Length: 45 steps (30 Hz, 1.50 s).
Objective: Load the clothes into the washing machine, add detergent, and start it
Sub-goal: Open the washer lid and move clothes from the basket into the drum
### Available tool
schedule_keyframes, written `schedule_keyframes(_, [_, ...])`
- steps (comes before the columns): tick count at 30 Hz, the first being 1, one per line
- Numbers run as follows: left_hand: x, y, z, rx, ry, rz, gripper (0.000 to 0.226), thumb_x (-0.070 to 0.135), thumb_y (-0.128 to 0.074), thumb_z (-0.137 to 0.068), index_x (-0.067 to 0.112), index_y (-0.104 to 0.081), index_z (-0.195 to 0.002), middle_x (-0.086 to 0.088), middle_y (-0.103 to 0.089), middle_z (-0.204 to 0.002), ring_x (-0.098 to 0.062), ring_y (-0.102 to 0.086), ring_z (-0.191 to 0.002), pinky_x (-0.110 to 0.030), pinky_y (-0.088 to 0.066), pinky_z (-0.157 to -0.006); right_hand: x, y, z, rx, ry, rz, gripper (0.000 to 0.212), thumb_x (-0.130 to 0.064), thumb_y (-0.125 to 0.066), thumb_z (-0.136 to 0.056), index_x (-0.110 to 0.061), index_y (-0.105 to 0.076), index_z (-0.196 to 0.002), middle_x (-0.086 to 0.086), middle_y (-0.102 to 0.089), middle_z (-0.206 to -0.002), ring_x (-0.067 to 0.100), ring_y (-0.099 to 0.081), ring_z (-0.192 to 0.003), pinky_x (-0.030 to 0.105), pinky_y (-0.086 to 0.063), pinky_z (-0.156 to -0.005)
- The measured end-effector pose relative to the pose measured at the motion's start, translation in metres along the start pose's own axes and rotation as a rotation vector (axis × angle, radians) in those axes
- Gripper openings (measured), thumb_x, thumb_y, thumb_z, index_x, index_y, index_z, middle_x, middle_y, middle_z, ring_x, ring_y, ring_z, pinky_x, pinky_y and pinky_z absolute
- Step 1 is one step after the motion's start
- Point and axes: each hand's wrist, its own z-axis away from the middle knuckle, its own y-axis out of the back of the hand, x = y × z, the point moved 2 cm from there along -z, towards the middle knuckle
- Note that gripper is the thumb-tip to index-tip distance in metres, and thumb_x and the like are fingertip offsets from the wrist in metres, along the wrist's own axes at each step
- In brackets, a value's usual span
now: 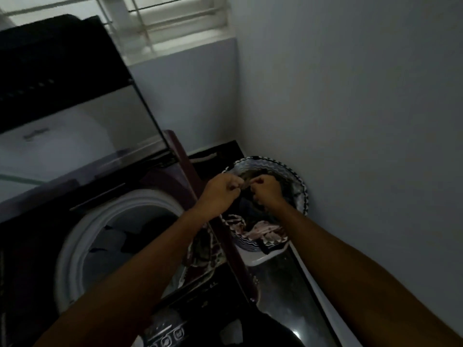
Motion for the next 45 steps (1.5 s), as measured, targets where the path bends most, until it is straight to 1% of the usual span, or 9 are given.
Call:
schedule_keyframes(7, [-0.012,-0.071,-0.058,-0.215,0.059,-0.198,0.027,0.008,-0.062,-0.09,0.008,-0.064,-0.117,-0.009,-0.06,-0.126,-0.023,-0.055,-0.118,-0.019,-0.04,-0.087,0.062,0.021,-0.043,0.002,-0.179,0.101,0.024,-0.014,-0.049,-0.093,0.003,-0.063,-0.084,0.025,-0.062,-0.086,0.036,-0.06,-0.072,0.039,-0.055,-0.068])
schedule_keyframes(10, [-0.028,-0.093,-0.074,-0.289,0.089,-0.278,0.034,0.013,-0.061,-0.092,0.011,-0.058,-0.126,-0.009,-0.049,-0.138,-0.025,-0.049,-0.125,-0.026,-0.043,-0.094,0.084,0.017,-0.059,-0.08,-0.172,0.189,0.02,-0.016,-0.055,-0.089,0.0,-0.063,-0.098,0.023,-0.062,-0.104,0.037,-0.06,-0.09,0.038,-0.051,-0.077])
schedule_keyframes(14, [-0.052,-0.12,-0.089,-0.374,0.144,-0.33,0.016,0.011,-0.058,-0.086,0.007,-0.063,-0.101,-0.023,-0.059,-0.114,-0.027,-0.057,-0.084,-0.04,-0.051,-0.075,0.108,0.001,-0.081,-0.184,-0.218,0.412,0.051,-0.046,-0.063,-0.082,-0.025,-0.047,-0.125,0.016,-0.035,-0.146,0.042,-0.038,-0.128,0.054,-0.04,-0.103])
schedule_keyframes(18, [-0.059,-0.136,-0.082,-0.358,0.064,-0.347,0.034,0.019,-0.058,-0.094,0.012,-0.052,-0.127,-0.008,-0.043,-0.128,-0.024,-0.048,-0.114,-0.036,-0.047,-0.097,0.118,-0.02,-0.088,-0.145,-0.17,0.607,0.094,-0.043,-0.066,-0.087,-0.045,0.003,-0.15,0.014,0.007,-0.16,0.045,-0.006,-0.143,0.062,-0.026,-0.107])
schedule_keyframes(21, [-0.068,-0.138,-0.084,-0.332,0.075,-0.353,0.043,0.018,-0.057,-0.096,0.012,-0.045,-0.136,-0.009,-0.037,-0.135,-0.025,-0.046,-0.12,-0.031,-0.043,-0.1,0.12,-0.033,-0.098,-0.175,-0.146,0.782,0.089,-0.044,-0.063,-0.089,-0.045,0.002,-0.15,0.016,-0.001,-0.159,0.044,-0.008,-0.142,0.058,-0.023,-0.109])
schedule_keyframes(27, [-0.081,-0.129,-0.087,-0.323,0.213,-0.303,0.045,0.017,-0.054,-0.096,0.015,-0.041,-0.139,-0.006,-0.033,-0.14,-0.022,-0.045,-0.121,-0.022,-0.039,-0.092,0.11,-0.026,-0.113,-0.069,0.053,0.823,0.026,-0.033,-0.059,-0.092,-0.016,-0.06,-0.111,0.012,-0.06,-0.121,0.032,-0.051,-0.115,0.043,-0.043,-0.096])
schedule_keyframes(34, [-0.066,-0.111,-0.095,-0.143,0.217,-0.087,0.108,0.016,-0.076,-0.064,0.025,-0.015,-0.153,-0.009,-0.033,-0.151,-0.025,-0.034,-0.14,-0.035,-0.034,-0.114,0.045,0.015,-0.103,0.007,0.053,0.241,0.025,-0.042,-0.066,-0.07,-0.02,-0.056,-0.063,0.003,-0.061,-0.067,0.024,-0.06,-0.065,0.026,-0.042,-0.053])
schedule_keyframes(41, [-0.036,-0.082,-0.083,-0.04,0.243,0.017,0.143,0.044,-0.094,-0.039,0.036,-0.007,-0.153,0.0,-0.022,-0.156,-0.022,-0.02,-0.145,-0.041,-0.025,-0.118,-0.024,0.063,-0.089,-0.009,0.212,-0.034,0.034,-0.015,-0.06,-0.073,-0.02,-0.04,-0.046,-0.004,-0.039,-0.042,0.012,-0.034,-0.044,0.026,-0.028,-0.047])
schedule_keyframes(45, [-0.018,-0.077,-0.074,-0.109,0.274,0.231,0.096,0.016,-0.092,-0.061,0.018,-0.037,-0.14,0.007,-0.048,-0.133,-0.015,-0.044,-0.129,-0.018,-0.042,-0.097,-0.034,0.066,-0.075,-0.177,0.527,0.03,0.022,-0.021,-0.04,-0.062,-0.01,-0.05,-0.047,0.016,-0.05,-0.048,0.01,-0.041,-0.05,0.025,-0.031,-0.049])
